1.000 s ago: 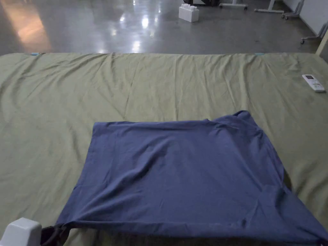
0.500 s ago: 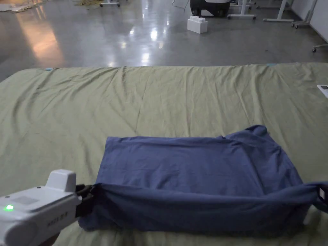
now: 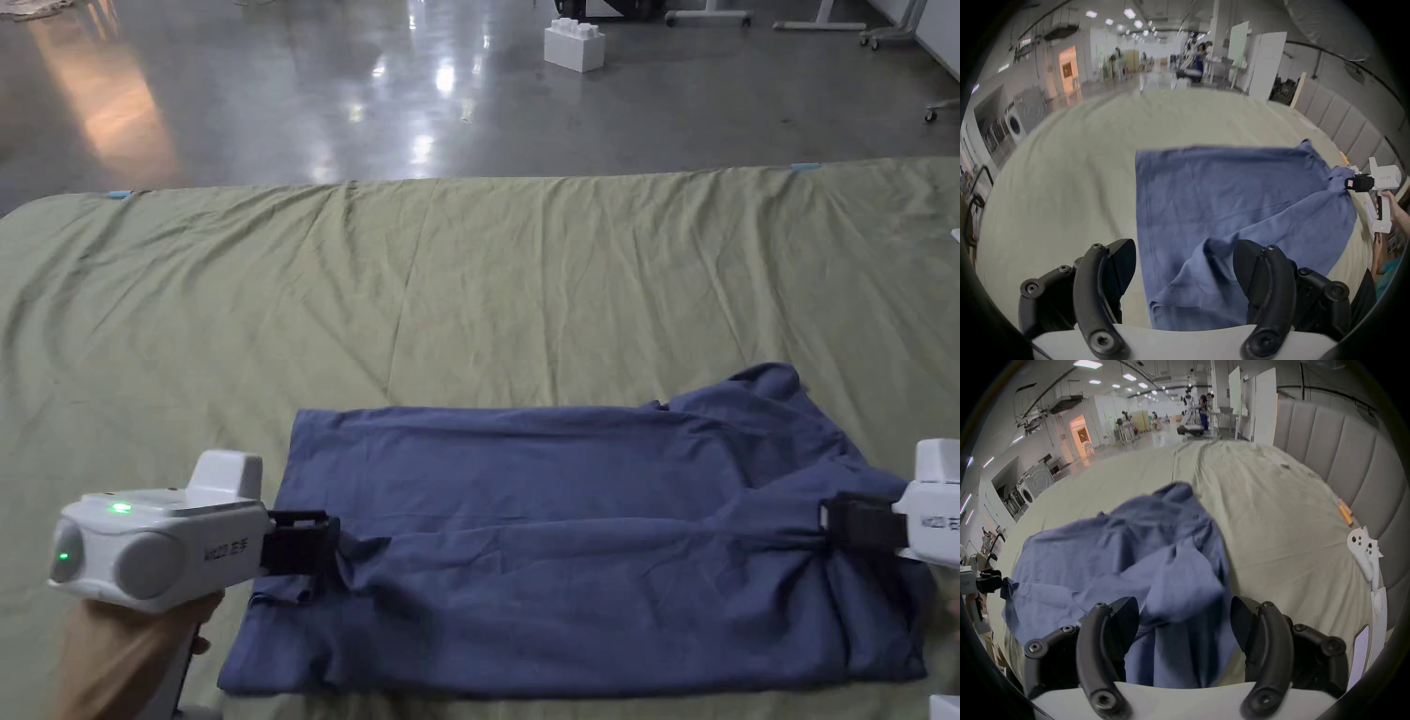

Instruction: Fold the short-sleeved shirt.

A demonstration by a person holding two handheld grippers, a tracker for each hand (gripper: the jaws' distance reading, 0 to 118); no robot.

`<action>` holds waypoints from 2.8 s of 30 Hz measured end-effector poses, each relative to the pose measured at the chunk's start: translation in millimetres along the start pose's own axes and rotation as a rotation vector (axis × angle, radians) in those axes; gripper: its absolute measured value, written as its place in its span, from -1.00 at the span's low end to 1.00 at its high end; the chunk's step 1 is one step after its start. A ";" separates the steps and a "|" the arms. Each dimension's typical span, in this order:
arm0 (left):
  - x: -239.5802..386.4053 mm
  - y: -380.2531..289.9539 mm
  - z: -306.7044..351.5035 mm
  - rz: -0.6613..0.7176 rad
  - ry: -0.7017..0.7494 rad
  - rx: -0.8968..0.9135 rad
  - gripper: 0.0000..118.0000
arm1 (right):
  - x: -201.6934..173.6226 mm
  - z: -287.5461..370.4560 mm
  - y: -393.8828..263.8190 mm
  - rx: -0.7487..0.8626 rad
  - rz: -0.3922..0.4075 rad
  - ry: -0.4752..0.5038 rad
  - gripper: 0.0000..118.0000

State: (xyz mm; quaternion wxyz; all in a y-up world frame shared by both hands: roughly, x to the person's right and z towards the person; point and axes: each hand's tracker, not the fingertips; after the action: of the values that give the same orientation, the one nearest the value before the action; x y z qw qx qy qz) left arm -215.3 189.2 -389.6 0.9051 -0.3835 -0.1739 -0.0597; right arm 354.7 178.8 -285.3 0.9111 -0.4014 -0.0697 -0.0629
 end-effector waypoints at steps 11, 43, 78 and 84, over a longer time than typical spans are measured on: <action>71.7 -2.0 278.4 -0.111 0.059 0.647 0.42 | -40.2 269.3 -13.9 0.675 0.136 0.027 0.40; 81.4 -68.3 268.3 0.111 0.074 0.498 -0.84 | -95.3 312.2 -102.7 0.633 0.050 0.128 -1.00; 12.8 -91.3 -11.1 0.244 0.122 -0.215 -0.86 | -7.8 35.6 -92.0 0.058 -0.247 -0.032 0.33; 13.2 -94.3 -11.2 0.270 0.122 -0.205 -0.86 | -32.9 -0.5 -98.6 0.007 -0.032 -0.182 -0.30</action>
State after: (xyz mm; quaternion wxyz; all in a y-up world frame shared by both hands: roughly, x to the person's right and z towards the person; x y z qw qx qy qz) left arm -222.7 115.7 -328.6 0.8699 -0.4894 -0.0585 0.0216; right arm 305.7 114.2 -220.2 0.9012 -0.4013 -0.1587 -0.0405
